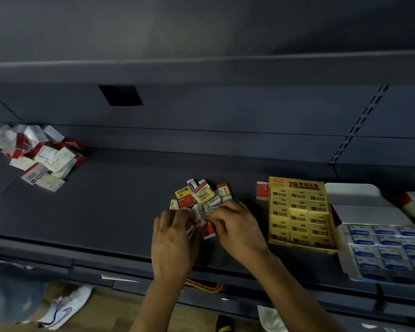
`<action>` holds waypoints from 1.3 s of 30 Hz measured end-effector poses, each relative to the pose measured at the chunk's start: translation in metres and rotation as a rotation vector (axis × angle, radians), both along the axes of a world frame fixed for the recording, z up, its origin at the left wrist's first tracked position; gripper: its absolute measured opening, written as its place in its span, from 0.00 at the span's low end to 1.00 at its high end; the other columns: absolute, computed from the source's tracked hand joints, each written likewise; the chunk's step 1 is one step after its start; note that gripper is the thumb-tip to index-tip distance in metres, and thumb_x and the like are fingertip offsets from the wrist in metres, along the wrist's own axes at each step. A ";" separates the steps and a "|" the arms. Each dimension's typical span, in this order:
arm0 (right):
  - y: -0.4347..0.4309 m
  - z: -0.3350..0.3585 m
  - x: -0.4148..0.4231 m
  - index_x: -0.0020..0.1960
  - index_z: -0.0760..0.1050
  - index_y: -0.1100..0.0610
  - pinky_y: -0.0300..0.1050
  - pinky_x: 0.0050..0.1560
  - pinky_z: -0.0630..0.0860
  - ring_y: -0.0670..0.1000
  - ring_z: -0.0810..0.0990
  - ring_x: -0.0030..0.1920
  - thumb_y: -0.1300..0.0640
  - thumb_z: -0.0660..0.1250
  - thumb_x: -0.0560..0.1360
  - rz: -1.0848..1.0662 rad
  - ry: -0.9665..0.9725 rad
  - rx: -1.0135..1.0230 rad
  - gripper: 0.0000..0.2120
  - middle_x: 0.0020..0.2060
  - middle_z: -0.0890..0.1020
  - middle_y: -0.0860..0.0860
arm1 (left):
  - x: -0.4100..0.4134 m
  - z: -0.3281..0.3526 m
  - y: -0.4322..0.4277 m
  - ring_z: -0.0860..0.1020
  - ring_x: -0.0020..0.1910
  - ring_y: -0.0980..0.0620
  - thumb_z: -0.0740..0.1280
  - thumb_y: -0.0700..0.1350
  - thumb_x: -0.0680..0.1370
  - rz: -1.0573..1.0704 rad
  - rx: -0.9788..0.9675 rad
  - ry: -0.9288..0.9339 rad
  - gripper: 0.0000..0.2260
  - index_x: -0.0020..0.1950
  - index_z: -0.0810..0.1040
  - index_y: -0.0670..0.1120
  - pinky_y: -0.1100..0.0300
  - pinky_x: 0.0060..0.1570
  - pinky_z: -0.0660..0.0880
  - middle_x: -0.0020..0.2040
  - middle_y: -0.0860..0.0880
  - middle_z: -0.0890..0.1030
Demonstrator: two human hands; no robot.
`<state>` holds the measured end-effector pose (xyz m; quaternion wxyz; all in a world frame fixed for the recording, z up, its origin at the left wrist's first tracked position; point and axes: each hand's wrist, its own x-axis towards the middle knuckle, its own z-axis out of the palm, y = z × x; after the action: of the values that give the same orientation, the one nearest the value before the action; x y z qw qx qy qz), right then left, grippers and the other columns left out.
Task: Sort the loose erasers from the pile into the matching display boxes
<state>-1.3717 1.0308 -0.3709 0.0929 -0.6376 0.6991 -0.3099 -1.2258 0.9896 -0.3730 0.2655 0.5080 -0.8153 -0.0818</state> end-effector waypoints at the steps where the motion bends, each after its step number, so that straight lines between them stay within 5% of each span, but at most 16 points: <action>1: 0.000 -0.002 0.002 0.46 0.78 0.54 0.37 0.47 0.69 0.51 0.74 0.54 0.61 0.68 0.72 0.015 -0.003 0.020 0.05 0.49 0.77 0.49 | 0.003 -0.001 0.000 0.73 0.42 0.48 0.79 0.44 0.64 0.007 -0.006 0.010 0.17 0.50 0.79 0.46 0.60 0.37 0.70 0.45 0.47 0.76; 8: -0.002 -0.014 0.021 0.44 0.75 0.53 0.38 0.43 0.72 0.50 0.74 0.50 0.50 0.76 0.64 0.011 0.060 0.107 0.14 0.47 0.76 0.49 | 0.014 -0.010 0.003 0.75 0.39 0.47 0.78 0.45 0.65 0.043 0.042 -0.009 0.17 0.50 0.78 0.44 0.60 0.34 0.70 0.44 0.47 0.76; 17: 0.001 -0.022 0.026 0.45 0.73 0.57 0.41 0.46 0.73 0.53 0.76 0.49 0.59 0.73 0.68 -0.050 0.011 0.093 0.10 0.49 0.75 0.53 | 0.016 -0.013 0.005 0.78 0.33 0.48 0.76 0.34 0.65 0.071 0.117 0.058 0.16 0.49 0.79 0.43 0.63 0.29 0.68 0.46 0.47 0.76; 21: 0.004 -0.018 0.022 0.49 0.73 0.56 0.39 0.48 0.71 0.53 0.74 0.52 0.62 0.69 0.70 -0.090 -0.001 0.114 0.10 0.51 0.77 0.52 | 0.019 -0.011 0.003 0.78 0.35 0.49 0.77 0.39 0.67 0.062 0.169 0.156 0.11 0.46 0.80 0.44 0.60 0.33 0.73 0.46 0.47 0.75; 25: 0.008 -0.011 0.015 0.51 0.73 0.54 0.39 0.48 0.71 0.52 0.74 0.52 0.64 0.68 0.68 -0.111 0.019 0.124 0.13 0.49 0.77 0.50 | 0.017 -0.010 0.004 0.79 0.38 0.54 0.77 0.43 0.67 0.008 0.163 0.224 0.14 0.50 0.82 0.44 0.68 0.42 0.74 0.51 0.46 0.74; 30: 0.018 0.000 0.005 0.51 0.74 0.52 0.41 0.51 0.75 0.47 0.75 0.52 0.64 0.69 0.69 -0.128 -0.142 0.119 0.14 0.50 0.75 0.47 | 0.012 -0.008 0.006 0.80 0.48 0.53 0.78 0.39 0.66 -0.060 0.163 0.226 0.14 0.51 0.83 0.45 0.64 0.47 0.78 0.56 0.48 0.75; 39: 0.039 0.018 -0.022 0.45 0.75 0.46 0.29 0.41 0.74 0.38 0.79 0.42 0.62 0.67 0.73 -0.253 -0.567 0.071 0.11 0.41 0.80 0.43 | -0.008 0.003 0.012 0.80 0.41 0.53 0.77 0.40 0.67 -0.143 0.119 0.181 0.12 0.48 0.82 0.48 0.59 0.36 0.78 0.45 0.52 0.81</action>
<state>-1.3940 1.0700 -0.3529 0.2673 -0.4301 0.7294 -0.4599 -1.2334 1.0019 -0.3696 0.3007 0.4539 -0.8160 -0.1941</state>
